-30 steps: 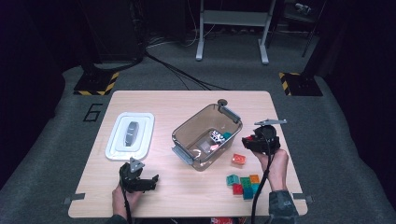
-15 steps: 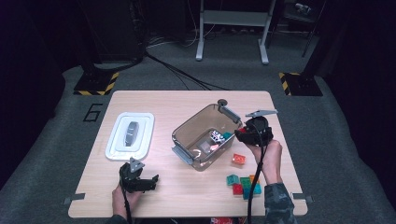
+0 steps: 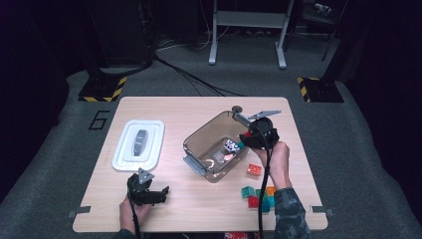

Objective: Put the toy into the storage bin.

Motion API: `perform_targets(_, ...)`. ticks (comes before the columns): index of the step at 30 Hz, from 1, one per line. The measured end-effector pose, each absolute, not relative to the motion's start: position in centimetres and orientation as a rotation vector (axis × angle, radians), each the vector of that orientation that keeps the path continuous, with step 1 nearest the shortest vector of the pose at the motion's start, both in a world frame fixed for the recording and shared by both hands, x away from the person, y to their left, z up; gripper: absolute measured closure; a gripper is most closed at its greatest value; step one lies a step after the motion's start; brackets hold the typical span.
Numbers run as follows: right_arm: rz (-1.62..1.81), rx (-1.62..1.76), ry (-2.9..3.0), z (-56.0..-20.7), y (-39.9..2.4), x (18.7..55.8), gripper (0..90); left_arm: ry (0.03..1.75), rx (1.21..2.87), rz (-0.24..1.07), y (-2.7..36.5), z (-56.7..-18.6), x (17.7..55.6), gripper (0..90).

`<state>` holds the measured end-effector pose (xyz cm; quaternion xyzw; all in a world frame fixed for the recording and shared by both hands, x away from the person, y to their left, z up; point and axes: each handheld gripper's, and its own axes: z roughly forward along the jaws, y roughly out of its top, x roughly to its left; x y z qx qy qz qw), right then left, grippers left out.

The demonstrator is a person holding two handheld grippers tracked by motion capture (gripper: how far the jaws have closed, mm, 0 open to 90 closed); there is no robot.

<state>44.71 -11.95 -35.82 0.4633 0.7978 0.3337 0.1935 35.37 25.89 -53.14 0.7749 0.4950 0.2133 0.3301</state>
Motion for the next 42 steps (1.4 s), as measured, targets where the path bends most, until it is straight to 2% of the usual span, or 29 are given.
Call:
perform_targets(20, 0.870, 1.219, 2.405, -37.9, -8.5, 44.7, 58.9, 1.294, 2.027, 0.558, 25.9, -53.1, 35.4, 3.4)
perform_targets(35, 0.871, 1.219, 2.431, -38.5, -8.4, 44.2, 58.4, 1.294, 2.026, 0.558, 25.9, -53.1, 35.4, 3.4)
perform_targets(42, 0.905, 1.223, 2.419, -38.1, -8.8, 43.7, 50.3, 1.295, 2.026, 0.558, 25.9, -53.1, 35.4, 3.4)
